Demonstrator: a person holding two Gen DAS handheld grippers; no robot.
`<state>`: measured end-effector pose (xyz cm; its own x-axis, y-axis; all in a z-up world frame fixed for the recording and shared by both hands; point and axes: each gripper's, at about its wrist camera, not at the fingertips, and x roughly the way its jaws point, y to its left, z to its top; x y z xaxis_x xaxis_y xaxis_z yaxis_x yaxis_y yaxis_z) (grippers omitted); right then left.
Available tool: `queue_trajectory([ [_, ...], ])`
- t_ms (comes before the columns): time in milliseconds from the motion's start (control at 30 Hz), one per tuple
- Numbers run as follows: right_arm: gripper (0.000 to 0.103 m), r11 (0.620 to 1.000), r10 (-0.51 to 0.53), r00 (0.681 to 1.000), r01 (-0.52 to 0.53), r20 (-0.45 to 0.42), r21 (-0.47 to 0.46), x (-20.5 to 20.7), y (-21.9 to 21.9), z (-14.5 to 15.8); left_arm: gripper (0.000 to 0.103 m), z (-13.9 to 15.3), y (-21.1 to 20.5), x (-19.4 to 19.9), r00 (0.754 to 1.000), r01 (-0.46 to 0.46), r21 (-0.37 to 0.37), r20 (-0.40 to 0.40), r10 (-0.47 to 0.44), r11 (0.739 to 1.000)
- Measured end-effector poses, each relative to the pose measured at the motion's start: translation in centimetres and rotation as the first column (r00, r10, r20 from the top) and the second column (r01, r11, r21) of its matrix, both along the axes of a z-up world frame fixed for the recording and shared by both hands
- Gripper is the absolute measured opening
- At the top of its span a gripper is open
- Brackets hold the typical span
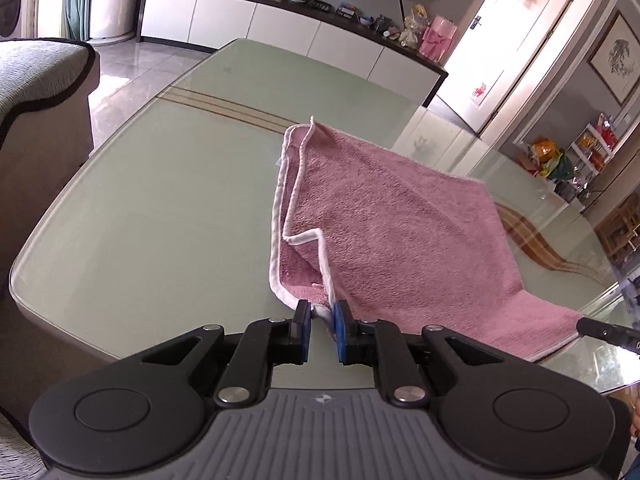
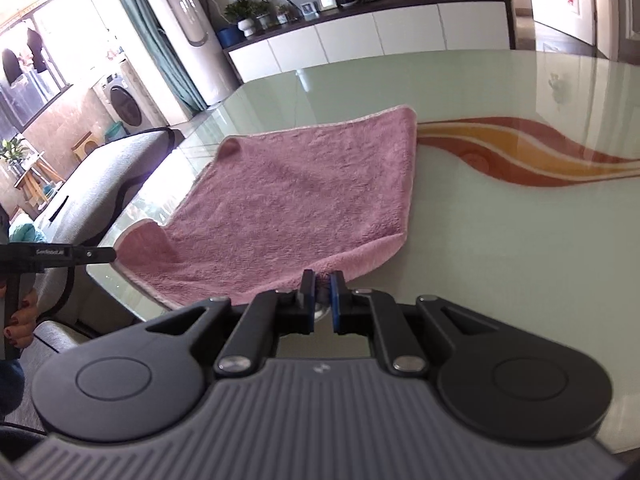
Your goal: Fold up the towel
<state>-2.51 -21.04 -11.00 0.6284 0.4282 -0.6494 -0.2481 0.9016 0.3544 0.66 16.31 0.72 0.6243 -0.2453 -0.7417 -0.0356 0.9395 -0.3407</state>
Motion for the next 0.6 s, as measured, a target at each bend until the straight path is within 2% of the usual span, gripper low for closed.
queue_trajectory([
  [167,0.008,1.000,0.004,0.999,-0.003,0.036,-0.007,1.1,0.4,0.8,0.014,0.4,0.3,1.1,1.000,-0.012,-0.020,0.015,0.013,1.000],
  [333,0.008,0.998,0.010,0.999,-0.008,0.043,-0.055,1.6,0.6,1.0,0.015,1.3,0.0,1.5,1.000,0.004,0.005,0.030,-0.004,1.000],
  [600,0.008,0.994,0.044,0.997,-0.050,-0.068,-0.102,0.3,0.7,-1.5,0.018,-1.7,0.4,-0.8,0.995,0.013,0.036,-0.095,-0.009,0.999],
])
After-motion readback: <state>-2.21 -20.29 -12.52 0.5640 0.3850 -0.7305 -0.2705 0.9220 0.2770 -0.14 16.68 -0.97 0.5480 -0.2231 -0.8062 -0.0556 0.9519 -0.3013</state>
